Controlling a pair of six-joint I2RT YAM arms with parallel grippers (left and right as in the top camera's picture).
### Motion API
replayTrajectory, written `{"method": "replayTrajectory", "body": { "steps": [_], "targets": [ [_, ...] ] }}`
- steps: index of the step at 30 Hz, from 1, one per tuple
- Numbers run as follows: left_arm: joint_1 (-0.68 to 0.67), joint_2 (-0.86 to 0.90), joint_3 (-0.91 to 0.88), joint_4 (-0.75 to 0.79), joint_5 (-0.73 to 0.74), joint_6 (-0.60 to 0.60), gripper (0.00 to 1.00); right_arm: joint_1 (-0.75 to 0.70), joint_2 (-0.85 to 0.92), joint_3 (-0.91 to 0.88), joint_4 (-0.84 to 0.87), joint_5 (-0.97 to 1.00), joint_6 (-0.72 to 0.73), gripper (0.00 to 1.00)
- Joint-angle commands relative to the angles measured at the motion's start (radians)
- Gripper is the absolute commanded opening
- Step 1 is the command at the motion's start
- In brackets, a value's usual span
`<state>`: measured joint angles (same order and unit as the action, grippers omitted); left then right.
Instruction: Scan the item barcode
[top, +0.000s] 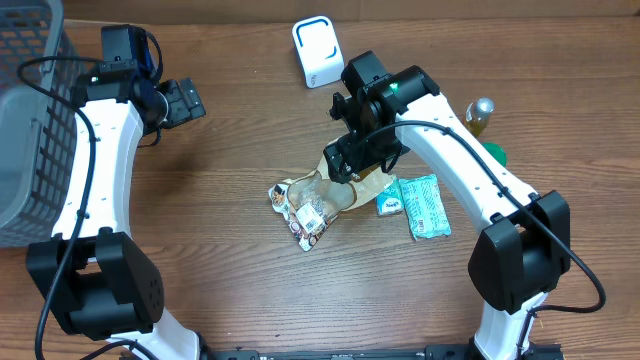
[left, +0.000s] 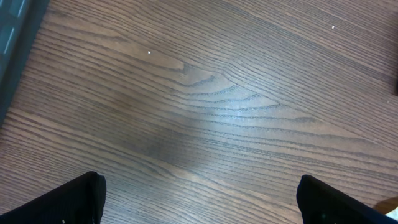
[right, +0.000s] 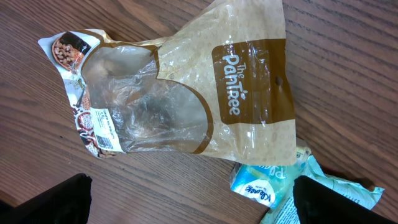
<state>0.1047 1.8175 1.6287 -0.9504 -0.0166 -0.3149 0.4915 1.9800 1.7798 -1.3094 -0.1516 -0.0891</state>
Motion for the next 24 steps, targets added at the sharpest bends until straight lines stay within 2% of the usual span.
{"method": "replayTrajectory", "body": {
  "steps": [1, 10, 24],
  "targets": [
    [0.0, -0.009, 0.01, 0.001, -0.01, 0.004, 1.0, 0.001, -0.023, 0.006, 0.003, 0.004, 0.004, 1.0],
    [0.0, -0.009, 0.01, 0.001, -0.01, 0.004, 0.99, 0.002, -0.146, 0.006, 0.003, 0.003, 0.004, 1.0],
    [0.0, -0.009, 0.01, 0.001, -0.01, 0.004, 0.99, 0.001, -0.508, 0.006, 0.002, 0.002, 0.004, 1.0]
  ]
}}
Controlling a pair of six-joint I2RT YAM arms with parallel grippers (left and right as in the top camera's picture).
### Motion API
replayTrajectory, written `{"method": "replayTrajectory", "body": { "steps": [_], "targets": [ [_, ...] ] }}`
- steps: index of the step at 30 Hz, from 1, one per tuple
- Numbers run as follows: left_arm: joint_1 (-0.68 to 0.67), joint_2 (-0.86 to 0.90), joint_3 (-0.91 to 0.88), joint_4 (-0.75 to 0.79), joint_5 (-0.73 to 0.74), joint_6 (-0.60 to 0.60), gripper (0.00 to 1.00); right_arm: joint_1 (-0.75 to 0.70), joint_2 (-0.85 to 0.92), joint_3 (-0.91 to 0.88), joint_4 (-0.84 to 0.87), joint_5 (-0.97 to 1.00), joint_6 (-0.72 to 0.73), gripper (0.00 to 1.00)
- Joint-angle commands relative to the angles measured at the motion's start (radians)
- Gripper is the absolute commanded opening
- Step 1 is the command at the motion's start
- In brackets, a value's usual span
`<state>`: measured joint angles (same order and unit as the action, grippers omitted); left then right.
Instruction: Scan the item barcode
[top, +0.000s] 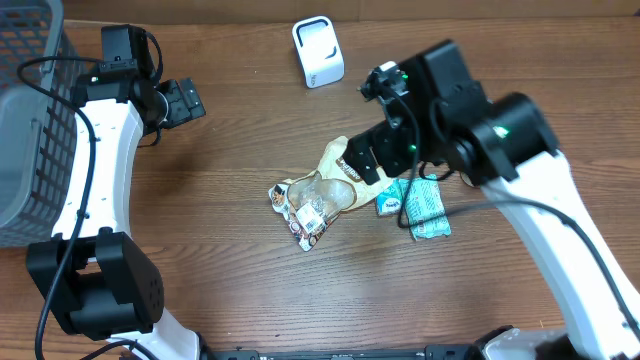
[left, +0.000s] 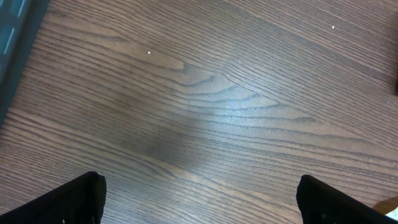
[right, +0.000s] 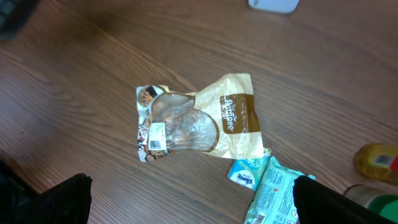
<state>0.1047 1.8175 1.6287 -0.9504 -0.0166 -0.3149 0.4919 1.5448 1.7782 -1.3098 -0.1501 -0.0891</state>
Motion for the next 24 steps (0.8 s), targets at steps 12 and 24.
{"method": "replayTrajectory", "body": {
  "steps": [12, 24],
  "targets": [
    [0.0, -0.009, 0.01, 0.001, -0.01, 0.004, 1.0, 0.0, -0.296, 0.008, 0.003, 0.001, 0.004, 1.0],
    [0.0, -0.009, 0.01, 0.001, -0.01, 0.004, 1.0, -0.098, -0.627, -0.097, 0.01, -0.008, 0.003, 1.0]
  ]
}}
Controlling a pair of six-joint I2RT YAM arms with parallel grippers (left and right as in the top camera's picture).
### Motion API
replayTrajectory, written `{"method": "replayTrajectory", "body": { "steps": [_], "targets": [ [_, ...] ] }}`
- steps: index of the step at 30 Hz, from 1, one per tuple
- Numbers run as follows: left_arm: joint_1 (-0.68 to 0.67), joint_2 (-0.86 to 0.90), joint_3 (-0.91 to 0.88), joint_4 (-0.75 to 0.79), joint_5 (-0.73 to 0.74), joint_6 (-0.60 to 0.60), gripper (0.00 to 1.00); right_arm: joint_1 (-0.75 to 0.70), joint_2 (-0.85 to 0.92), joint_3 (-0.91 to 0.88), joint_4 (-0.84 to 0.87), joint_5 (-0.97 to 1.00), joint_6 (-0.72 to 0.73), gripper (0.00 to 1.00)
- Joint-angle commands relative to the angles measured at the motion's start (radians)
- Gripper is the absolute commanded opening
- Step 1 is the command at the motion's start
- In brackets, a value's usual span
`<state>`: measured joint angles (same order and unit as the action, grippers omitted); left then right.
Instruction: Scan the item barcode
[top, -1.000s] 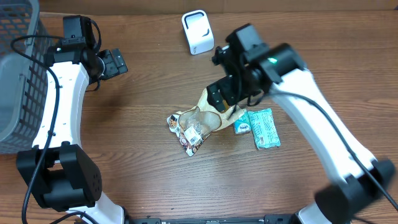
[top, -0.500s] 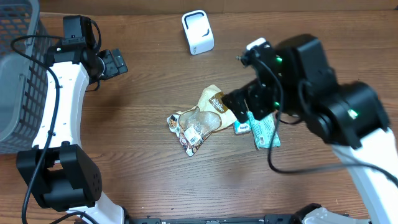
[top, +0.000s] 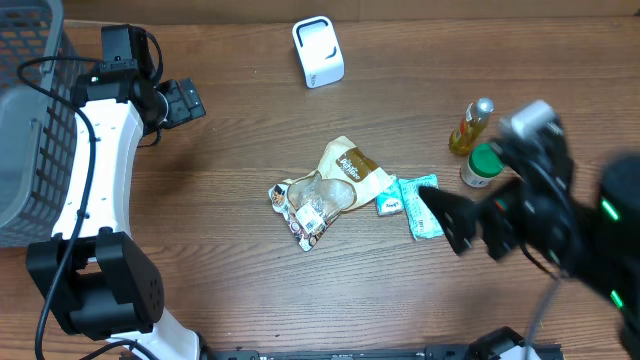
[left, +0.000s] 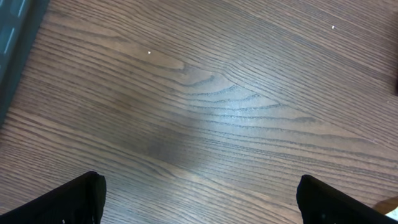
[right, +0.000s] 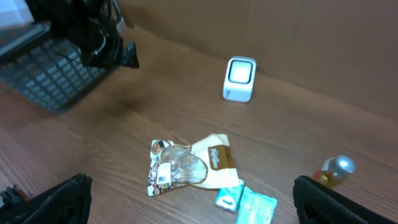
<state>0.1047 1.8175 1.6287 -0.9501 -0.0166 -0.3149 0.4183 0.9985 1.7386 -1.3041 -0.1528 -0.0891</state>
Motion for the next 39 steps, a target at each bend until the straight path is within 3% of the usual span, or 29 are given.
{"method": "replayTrajectory", "body": {
  "steps": [1, 16, 25, 39],
  "targets": [
    [0.0, -0.009, 0.01, 0.0, -0.01, 0.004, 1.0, -0.037, -0.127, -0.095, 0.016, -0.005, 0.004, 1.0],
    [0.0, -0.009, 0.01, 0.0, -0.01, 0.004, 1.0, -0.156, -0.678, -0.649, 0.279, -0.051, 0.004, 1.0],
    [0.0, -0.009, 0.01, 0.0, -0.01, 0.004, 1.0, -0.2, -0.907, -0.936, 0.506, -0.076, 0.011, 1.0],
    [0.0, -0.009, 0.01, 0.0, -0.01, 0.004, 1.0, -0.222, -0.995, -1.294, 1.355, -0.087, 0.014, 1.0]
  ]
}}
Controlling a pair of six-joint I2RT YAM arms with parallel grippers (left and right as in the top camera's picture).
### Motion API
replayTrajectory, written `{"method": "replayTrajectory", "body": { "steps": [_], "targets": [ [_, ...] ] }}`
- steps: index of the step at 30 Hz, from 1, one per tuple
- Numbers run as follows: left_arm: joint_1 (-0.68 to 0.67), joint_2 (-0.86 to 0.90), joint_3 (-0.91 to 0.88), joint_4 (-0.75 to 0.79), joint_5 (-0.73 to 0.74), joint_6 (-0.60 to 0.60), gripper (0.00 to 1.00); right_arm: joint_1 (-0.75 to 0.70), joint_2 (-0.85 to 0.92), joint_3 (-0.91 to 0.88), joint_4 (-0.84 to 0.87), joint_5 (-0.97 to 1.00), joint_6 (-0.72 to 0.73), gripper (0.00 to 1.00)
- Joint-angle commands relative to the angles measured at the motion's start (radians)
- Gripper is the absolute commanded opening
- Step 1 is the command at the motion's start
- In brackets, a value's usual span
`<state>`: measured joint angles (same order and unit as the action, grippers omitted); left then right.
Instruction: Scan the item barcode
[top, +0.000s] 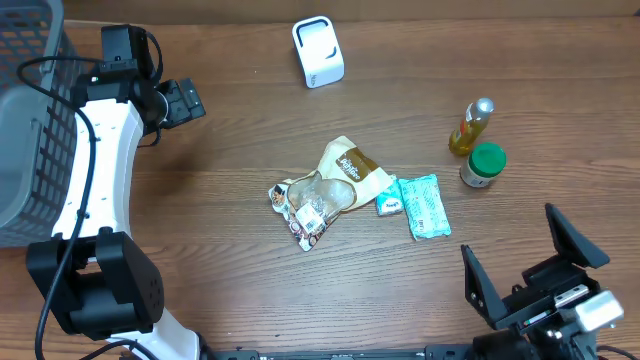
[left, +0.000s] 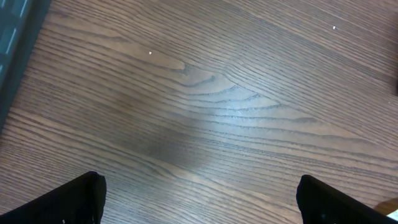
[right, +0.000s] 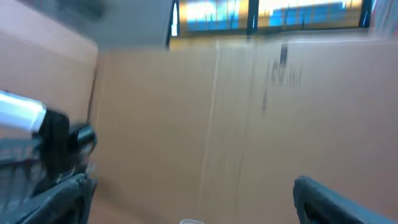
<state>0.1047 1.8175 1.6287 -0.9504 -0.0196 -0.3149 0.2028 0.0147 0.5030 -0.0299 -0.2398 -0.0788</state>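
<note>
The item, a tan and clear "The Pantree" bag (top: 326, 193) with a barcode label, lies flat mid-table. The white scanner (top: 318, 51) stands at the back centre. My right gripper (top: 525, 262) is open and empty at the table's front right corner, far from the bag. Its wrist view is blurred and shows only a brown cardboard wall (right: 249, 124) between its fingers (right: 336, 198). My left gripper (top: 185, 101) hangs open and empty at the back left. The left wrist view holds bare wood (left: 205, 106) between its fingertips (left: 78, 198).
A green tissue pack (top: 425, 206) and a small blue-white packet (top: 390, 205) lie just right of the bag. A yellow oil bottle (top: 472, 125) and a green-lidded jar (top: 485, 164) stand at the right. A grey wire basket (top: 25, 120) fills the left edge.
My right arm has moved from above the tissue pack to the front right corner. Its camera now faces the back wall instead of the table. Left arm and the items are unchanged.
My right gripper was open close over the bag. It then stood higher with the whole bag in its view, then higher still and further to the front right, and now it is at the front right corner. The bag stayed on the table throughout.
</note>
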Motion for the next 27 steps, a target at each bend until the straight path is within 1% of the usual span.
{"method": "replayTrajectory", "body": {
  "steps": [1, 4, 7, 20, 23, 27],
  "targets": [
    [0.0, -0.009, 0.01, 0.001, -0.006, 0.004, 1.0, -0.006, -0.011, -0.079, 0.124, 0.003, 0.004, 1.0],
    [0.0, -0.009, 0.01, 0.001, -0.007, 0.004, 0.99, -0.007, -0.011, -0.155, 0.262, 0.003, 0.004, 1.0],
    [0.0, -0.009, 0.01, 0.001, -0.007, 0.004, 0.99, -0.008, -0.011, -0.226, 0.354, 0.003, 0.004, 1.0],
    [0.0, -0.009, 0.01, 0.001, -0.007, 0.004, 1.0, -0.008, -0.011, -0.498, 0.359, 0.003, 0.005, 1.0],
    [0.0, -0.009, 0.01, 0.001, -0.007, 0.004, 1.0, -0.009, -0.012, -0.495, 0.254, 0.003, 0.008, 1.0],
    [0.0, -0.009, 0.01, 0.001, -0.007, 0.004, 1.0, -0.025, -0.012, -0.495, 0.074, 0.014, 0.008, 1.0]
  ]
}}
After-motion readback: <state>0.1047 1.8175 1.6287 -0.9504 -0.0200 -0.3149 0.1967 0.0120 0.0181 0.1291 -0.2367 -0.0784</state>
